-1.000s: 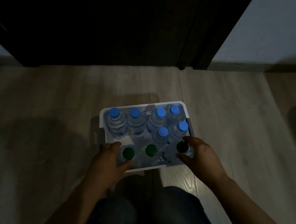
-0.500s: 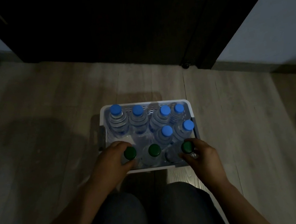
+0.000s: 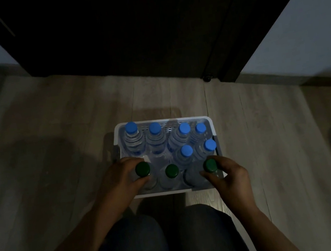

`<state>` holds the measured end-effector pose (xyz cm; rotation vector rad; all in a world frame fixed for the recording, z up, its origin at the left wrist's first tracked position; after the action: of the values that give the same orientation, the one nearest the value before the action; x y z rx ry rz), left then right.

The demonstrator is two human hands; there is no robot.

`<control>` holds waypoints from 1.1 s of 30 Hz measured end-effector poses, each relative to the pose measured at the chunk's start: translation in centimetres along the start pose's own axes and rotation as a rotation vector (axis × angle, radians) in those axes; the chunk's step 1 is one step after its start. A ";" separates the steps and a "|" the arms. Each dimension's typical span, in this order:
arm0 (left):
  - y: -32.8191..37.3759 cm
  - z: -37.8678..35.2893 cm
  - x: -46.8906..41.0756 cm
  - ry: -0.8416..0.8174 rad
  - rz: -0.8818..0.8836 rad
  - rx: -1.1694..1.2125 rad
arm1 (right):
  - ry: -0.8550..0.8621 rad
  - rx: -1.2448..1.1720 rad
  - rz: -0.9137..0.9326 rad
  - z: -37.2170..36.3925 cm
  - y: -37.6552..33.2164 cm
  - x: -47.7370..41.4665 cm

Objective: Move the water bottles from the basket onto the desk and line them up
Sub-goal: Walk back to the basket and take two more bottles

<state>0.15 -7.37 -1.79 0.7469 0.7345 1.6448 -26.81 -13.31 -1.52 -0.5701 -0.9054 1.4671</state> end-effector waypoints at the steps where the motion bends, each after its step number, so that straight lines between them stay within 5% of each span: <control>1: 0.5 0.4 0.0 0.002 -0.008 0.000 | -0.007 -0.016 0.010 0.2 -1.0 0.0; 15: 14.5 13.3 3.6 0.007 0.002 -0.041 | -0.035 -0.014 -0.014 11.2 -19.1 4.3; 33: 45.9 39.1 9.7 0.117 -0.079 0.005 | 0.033 -0.057 0.198 32.1 -53.3 13.0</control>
<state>2.63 -2.77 59.04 0.6214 0.8410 1.6251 -22.63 -10.42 61.88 -0.7410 -0.8867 1.6077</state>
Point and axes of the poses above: each hand's wrist, its own x-axis away from the middle knuckle, its own z-axis out of the back of the hand, y = z × x, the point moved 10 cm from there along -x, towards the middle knuckle, and after that the axes turned 6 degrees about -z, right-handed, at the moved point
